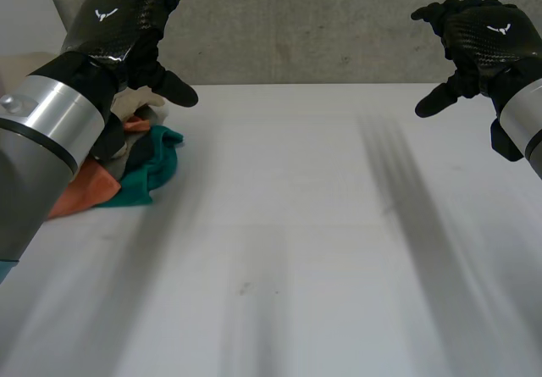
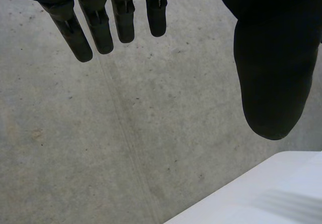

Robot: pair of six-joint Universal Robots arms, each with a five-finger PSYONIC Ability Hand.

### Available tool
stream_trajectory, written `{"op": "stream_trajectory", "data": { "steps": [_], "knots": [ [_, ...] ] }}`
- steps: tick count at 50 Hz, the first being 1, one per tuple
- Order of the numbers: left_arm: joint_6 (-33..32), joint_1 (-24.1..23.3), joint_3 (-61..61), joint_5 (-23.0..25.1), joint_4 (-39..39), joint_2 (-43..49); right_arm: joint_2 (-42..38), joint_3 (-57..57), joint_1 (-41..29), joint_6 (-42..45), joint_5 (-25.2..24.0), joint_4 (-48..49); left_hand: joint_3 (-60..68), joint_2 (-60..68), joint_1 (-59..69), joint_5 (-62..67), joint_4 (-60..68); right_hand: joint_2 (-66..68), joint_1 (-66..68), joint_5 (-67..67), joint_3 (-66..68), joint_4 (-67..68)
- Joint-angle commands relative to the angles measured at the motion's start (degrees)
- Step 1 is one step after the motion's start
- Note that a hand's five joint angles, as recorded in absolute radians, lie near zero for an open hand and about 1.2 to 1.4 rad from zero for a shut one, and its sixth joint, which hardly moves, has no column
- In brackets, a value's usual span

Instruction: Fold the laundry.

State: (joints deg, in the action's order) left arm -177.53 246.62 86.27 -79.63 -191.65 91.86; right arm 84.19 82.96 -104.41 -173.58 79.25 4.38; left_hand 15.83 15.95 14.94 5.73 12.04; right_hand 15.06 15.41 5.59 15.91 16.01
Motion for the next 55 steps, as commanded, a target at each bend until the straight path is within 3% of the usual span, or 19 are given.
{"op": "stream_trajectory", "data": {
  "steps": [1, 17, 22, 26, 31, 35, 42, 45, 48, 50, 55],
  "knots": [
    [0.08, 0.00, 0.04, 0.00, -0.04, -0.02, 0.01, 0.09, -0.01, 0.00, 0.02, 0.01, -5.78, -5.90, -4.89, -5.69, -1.99, -5.06, -5.41, -5.59, -5.91, -6.01],
    [-0.10, -0.09, -0.75, 0.00, 0.31, 0.07, 0.01, 0.09, 0.08, 0.00, 0.02, 0.01, -5.79, -5.90, -4.89, -5.69, -1.99, -5.06, -5.41, -5.59, -5.91, -6.01],
    [-3.87, 0.53, -2.68, -2.36, 0.22, 2.17, 0.01, 0.01, 0.08, 0.09, 0.02, 0.01, -5.45, -5.56, -4.55, -5.35, -1.66, -5.06, -5.41, -5.59, -5.91, -6.01],
    [-12.03, 3.51, -5.93, -7.37, 0.49, 7.44, 0.01, -0.08, 0.17, 0.18, -0.07, 0.01, -5.78, -5.90, -4.89, -5.68, -1.99, -5.06, -5.41, -5.59, -5.91, -6.01],
    [-25.20, 12.55, -9.27, -10.45, -0.74, 15.25, 0.45, -0.08, 0.17, 0.44, -0.07, 0.01, -5.83, -5.95, -4.94, -5.73, -2.04, -5.06, -5.41, -5.59, -5.91, -6.01],
    [-30.49, 16.60, -13.92, -11.07, -4.16, 23.24, 0.53, -0.08, 0.17, 0.44, -0.07, 0.01, -5.83, -5.95, -4.94, -5.73, -2.04, -5.06, -5.41, -5.59, -5.91, -6.01],
    [-32.44, 21.62, -20.96, -12.48, -6.46, 34.51, 0.45, 0.00, 0.17, 0.53, -0.59, 0.01, -5.79, -5.90, -4.89, -5.69, -1.99, -5.06, -5.41, -5.59, -5.91, -6.01],
    [-32.44, 23.11, -24.04, -12.66, -6.37, 38.03, 0.36, 0.09, 0.17, 0.62, -0.59, 0.01, 1.41, 1.29, 2.30, 1.51, 5.20, -5.06, -5.41, -5.59, -5.91, -6.01],
    [-32.35, 22.68, -25.19, -12.57, -6.54, 38.66, 0.36, 0.09, 0.17, 0.70, -0.68, 0.01, 47.90, 47.79, 48.80, 48.00, 51.70, -5.06, -5.41, -5.59, -5.91, -6.01],
    [-32.00, 21.89, -25.10, -12.57, -6.81, 38.31, 0.36, 0.09, 0.17, 0.79, -0.77, 0.01, 64.10, 63.98, 64.99, 64.19, 67.89, -5.06, -5.41, -5.59, -5.91, -6.01],
    [-28.50, 17.68, -24.49, -12.66, -6.81, 31.20, 0.36, -0.17, 0.43, 0.79, -0.77, 0.01, 64.17, 64.05, 65.06, 64.27, 67.96, -5.06, -5.41, -5.59, -5.91, -6.01]
  ]
}}
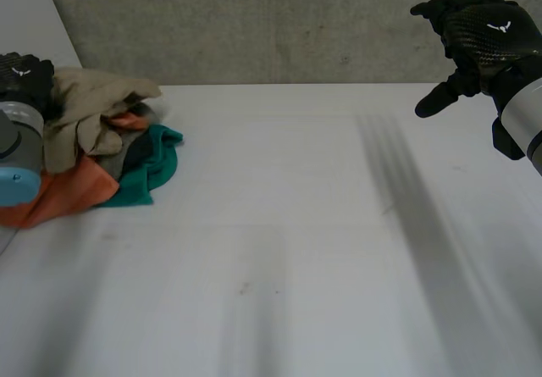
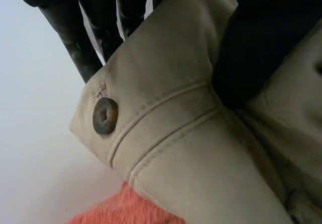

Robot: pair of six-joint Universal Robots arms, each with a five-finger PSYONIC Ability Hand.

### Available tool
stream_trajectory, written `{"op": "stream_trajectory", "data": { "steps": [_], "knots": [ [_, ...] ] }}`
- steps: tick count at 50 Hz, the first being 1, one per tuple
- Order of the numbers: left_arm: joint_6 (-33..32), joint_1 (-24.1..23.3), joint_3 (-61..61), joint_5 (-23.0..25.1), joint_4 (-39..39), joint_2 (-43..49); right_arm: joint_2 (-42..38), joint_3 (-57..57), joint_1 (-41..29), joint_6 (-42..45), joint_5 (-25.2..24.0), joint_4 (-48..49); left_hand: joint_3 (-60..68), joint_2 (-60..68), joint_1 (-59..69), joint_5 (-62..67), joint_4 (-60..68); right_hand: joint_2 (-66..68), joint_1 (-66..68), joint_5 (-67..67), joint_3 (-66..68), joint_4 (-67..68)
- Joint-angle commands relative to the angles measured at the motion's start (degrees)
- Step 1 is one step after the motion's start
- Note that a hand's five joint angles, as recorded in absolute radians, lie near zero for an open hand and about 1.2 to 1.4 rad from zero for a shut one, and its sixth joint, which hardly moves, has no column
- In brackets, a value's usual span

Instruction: Fold the laundry.

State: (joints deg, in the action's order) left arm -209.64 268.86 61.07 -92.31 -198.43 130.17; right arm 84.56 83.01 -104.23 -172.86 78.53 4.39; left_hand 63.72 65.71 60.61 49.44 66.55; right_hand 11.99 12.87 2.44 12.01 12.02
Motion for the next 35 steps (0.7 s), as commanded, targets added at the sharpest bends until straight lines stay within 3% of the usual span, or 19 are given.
{"op": "stream_trajectory", "data": {
  "steps": [1, 9, 13, 19, 24, 28, 32, 35],
  "knots": [
    [5.80, -6.58, 2.02, 0.20, -0.12, -10.77, 0.08, -0.22, 0.25, 0.07, -0.05, 0.00, 16.28, 14.29, 19.39, 20.56, 13.45, -1.99, -2.87, -2.44, -2.01, -2.02],
    [15.47, -18.26, 6.51, 0.81, 0.06, -25.55, 0.25, -0.74, 0.34, 0.15, -0.05, 0.09, 16.28, 14.29, 19.39, 20.56, 13.45, -1.99, -2.87, -2.44, -2.01, -2.02],
    [18.82, -24.33, 9.76, 0.64, 0.15, -28.12, 0.25, -1.10, 0.60, 0.15, 0.04, 0.00, 16.28, 14.29, 19.39, 20.56, 13.45, -1.99, -2.87, -2.44, -2.01, -2.02],
    [21.99, -34.53, 13.89, 0.46, 0.76, -24.45, 0.25, -1.27, 1.92, 0.24, 0.04, -0.18, 16.28, 14.29, 19.39, 20.56, 13.45, -1.99, -2.87, -2.44, -2.01, -2.02],
    [22.17, -43.06, 14.87, 0.29, 4.09, -13.39, 0.16, -1.27, 2.63, 0.24, -0.05, -0.26, 16.28, 14.29, 19.39, 20.56, 13.45, -1.99, -2.87, -2.44, -2.01, -2.02],
    [21.82, -44.65, 13.99, 0.38, 10.05, -6.44, -0.01, -1.27, 2.63, 0.33, -0.05, -0.61, -38.58, -40.57, -35.47, -34.29, -41.41, -1.99, -2.87, -2.44, -2.01, -2.02],
    [21.82, -45.09, 12.67, 0.11, 15.69, -5.27, -0.80, -1.27, 2.45, 1.64, -0.05, -1.75, -51.97, -53.96, -48.87, -47.69, -54.80, -1.99, -2.87, -2.44, -2.01, -2.02],
    [21.82, -44.92, 12.58, 0.38, 16.58, -6.76, -2.12, -1.62, 2.45, 5.50, -0.05, -4.04, -51.65, -53.65, -48.55, -47.37, -54.49, -1.99, -2.87, -2.44, -2.01, -2.02]
  ]
}}
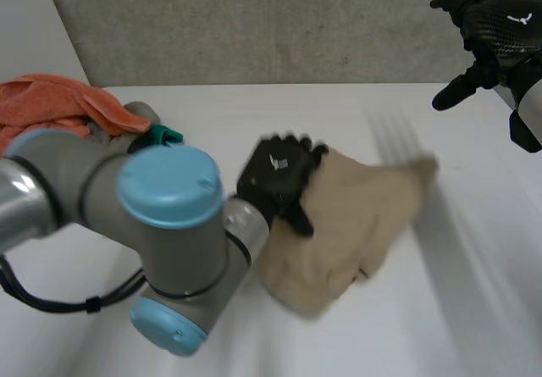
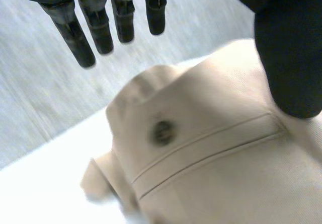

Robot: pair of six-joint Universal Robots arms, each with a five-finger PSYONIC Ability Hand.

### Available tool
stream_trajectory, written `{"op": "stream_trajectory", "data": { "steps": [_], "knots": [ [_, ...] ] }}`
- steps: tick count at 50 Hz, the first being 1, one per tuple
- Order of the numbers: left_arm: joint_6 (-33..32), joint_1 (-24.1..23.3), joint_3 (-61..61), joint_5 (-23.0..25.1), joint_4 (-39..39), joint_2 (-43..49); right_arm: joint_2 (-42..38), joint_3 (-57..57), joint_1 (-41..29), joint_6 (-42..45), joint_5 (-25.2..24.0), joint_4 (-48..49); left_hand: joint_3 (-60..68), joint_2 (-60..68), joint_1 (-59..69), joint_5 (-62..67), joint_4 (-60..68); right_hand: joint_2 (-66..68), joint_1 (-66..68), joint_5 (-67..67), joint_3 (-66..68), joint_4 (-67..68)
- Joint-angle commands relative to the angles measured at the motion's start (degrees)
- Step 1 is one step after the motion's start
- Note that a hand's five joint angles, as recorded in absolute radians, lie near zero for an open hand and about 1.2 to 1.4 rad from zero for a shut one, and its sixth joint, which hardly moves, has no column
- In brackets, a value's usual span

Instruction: Fold the laundry.

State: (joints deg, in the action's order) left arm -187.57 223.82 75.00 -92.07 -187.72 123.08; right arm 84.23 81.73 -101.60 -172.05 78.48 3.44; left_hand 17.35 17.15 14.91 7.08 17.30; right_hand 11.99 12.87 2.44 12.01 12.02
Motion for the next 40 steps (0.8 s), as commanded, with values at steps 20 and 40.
{"op": "stream_trajectory", "data": {
  "steps": [20, 40],
  "knots": [
    [-3.67, 11.81, -2.38, 10.04, 1.84, -0.94, -3.20, 11.16, -0.44, 10.08, 0.36, -13.99, -5.79, -5.59, -3.34, -5.52, -5.74, -1.99, -2.87, -2.44, -2.01, -2.02],
    [-11.68, 9.53, -14.70, 17.81, -0.18, 16.23, -13.30, 20.93, -6.07, -5.58, 0.80, 3.94, 62.49, 62.69, 64.94, 62.77, 62.54, 32.80, 31.93, 32.36, 32.79, 32.78]
  ]
}}
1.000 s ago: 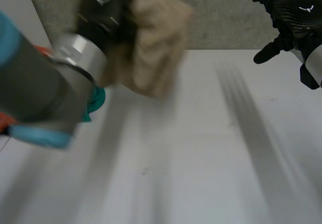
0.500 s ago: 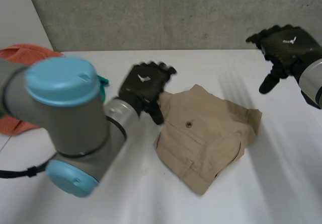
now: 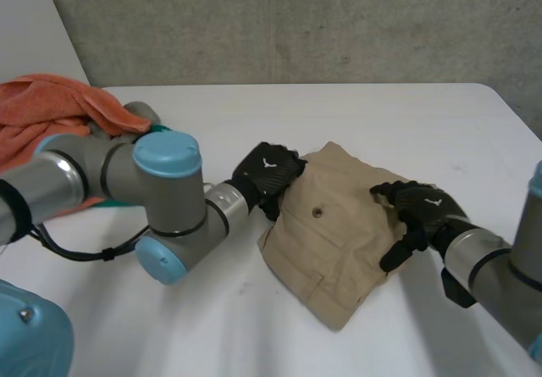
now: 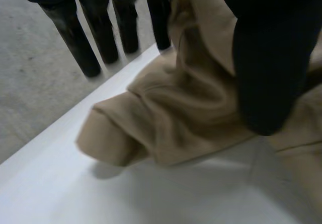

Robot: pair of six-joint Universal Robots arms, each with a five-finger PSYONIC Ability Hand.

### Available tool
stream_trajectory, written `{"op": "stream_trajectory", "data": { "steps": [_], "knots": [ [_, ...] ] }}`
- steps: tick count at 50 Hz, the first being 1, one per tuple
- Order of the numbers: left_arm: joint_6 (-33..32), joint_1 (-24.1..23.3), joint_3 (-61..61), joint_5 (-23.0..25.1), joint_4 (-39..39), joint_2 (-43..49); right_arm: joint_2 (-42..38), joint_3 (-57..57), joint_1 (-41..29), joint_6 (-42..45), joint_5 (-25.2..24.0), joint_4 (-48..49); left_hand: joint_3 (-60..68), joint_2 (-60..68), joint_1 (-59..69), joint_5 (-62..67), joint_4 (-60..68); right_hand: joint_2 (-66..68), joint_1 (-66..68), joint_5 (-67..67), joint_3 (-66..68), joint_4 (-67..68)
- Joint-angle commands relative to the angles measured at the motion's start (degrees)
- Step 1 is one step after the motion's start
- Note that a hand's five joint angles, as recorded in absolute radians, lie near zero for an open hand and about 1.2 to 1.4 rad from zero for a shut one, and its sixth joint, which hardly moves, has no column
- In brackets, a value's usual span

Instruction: Fold the laundry.

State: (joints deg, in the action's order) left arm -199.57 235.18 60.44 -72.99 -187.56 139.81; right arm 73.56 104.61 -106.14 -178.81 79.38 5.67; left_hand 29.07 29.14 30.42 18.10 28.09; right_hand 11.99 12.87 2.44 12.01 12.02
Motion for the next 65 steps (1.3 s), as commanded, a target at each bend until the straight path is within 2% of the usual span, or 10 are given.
{"op": "stream_trajectory", "data": {
  "steps": [1, 3, 10, 26, 28, 32, 34, 41, 51, 65],
  "knots": [
    [0.32, -1.92, -0.15, -2.06, -0.61, -1.11, -2.81, -2.13, -1.52, 1.53, -0.28, 2.06, 50.93, 50.86, 49.57, 51.90, 51.90, 49.73, 48.85, 49.29, 49.71, 49.71],
    [0.32, -2.01, 0.29, -3.73, -1.22, -2.95, -2.81, -3.27, -1.26, 3.10, -0.28, 4.16, 50.93, 50.86, 49.58, 51.90, 51.91, 67.95, 67.07, 67.51, 67.94, 67.93],
    [1.02, -1.92, 7.39, -16.11, -3.25, -16.46, -2.55, -13.20, -1.34, 10.58, -0.10, 9.62, 50.93, 50.86, 49.58, 51.90, 51.91, 68.01, 67.13, 67.56, 67.99, 67.98],
    [18.07, -14.83, 24.90, -17.09, -3.34, -29.16, -22.40, -43.70, -5.56, 12.52, -13.89, 11.73, 50.93, 50.86, 49.58, 51.90, 51.91, 68.01, 67.13, 67.56, 67.99, 67.98],
    [19.21, -15.80, 24.29, -17.27, -3.16, -26.53, -24.16, -43.88, -5.56, 12.43, -15.13, 11.56, 50.93, 50.86, 49.58, 51.90, 51.91, 36.37, 35.49, 35.93, 36.36, 36.35],
    [20.27, -18.97, 22.53, -17.27, -2.63, -21.95, -24.96, -42.92, -5.21, 12.43, -15.31, 10.60, 48.46, 48.38, 47.10, 49.43, 49.43, 13.28, 12.40, 12.83, 13.26, 13.25],
    [20.18, -19.06, 22.44, -17.62, -2.46, -21.85, -24.26, -42.30, -5.12, 12.00, -14.44, 8.68, 22.60, 22.52, 21.24, 23.57, 23.57, 1.69, 0.81, 1.25, 1.68, 1.67],
    [19.66, -12.40, 23.58, -23.50, -5.87, -32.20, -18.56, -42.56, -4.16, 11.64, -8.11, -4.15, -0.49, -0.57, -1.85, 0.48, 0.48, -1.99, -2.87, -2.44, -2.01, -2.02],
    [19.13, -0.62, 22.18, -18.25, -8.17, -35.84, -12.57, -37.91, -0.82, 1.46, 0.07, -18.41, -5.56, -5.63, -6.91, -4.59, -4.58, -1.99, -2.87, -2.44, -2.01, -2.02],
    [18.25, 6.17, 24.45, -16.39, -8.08, -31.87, -21.96, -44.92, -4.42, -23.33, -1.60, -26.32, -16.63, -16.71, -17.99, -15.66, -15.66, -1.99, -2.87, -2.44, -2.01, -2.02]
  ]
}}
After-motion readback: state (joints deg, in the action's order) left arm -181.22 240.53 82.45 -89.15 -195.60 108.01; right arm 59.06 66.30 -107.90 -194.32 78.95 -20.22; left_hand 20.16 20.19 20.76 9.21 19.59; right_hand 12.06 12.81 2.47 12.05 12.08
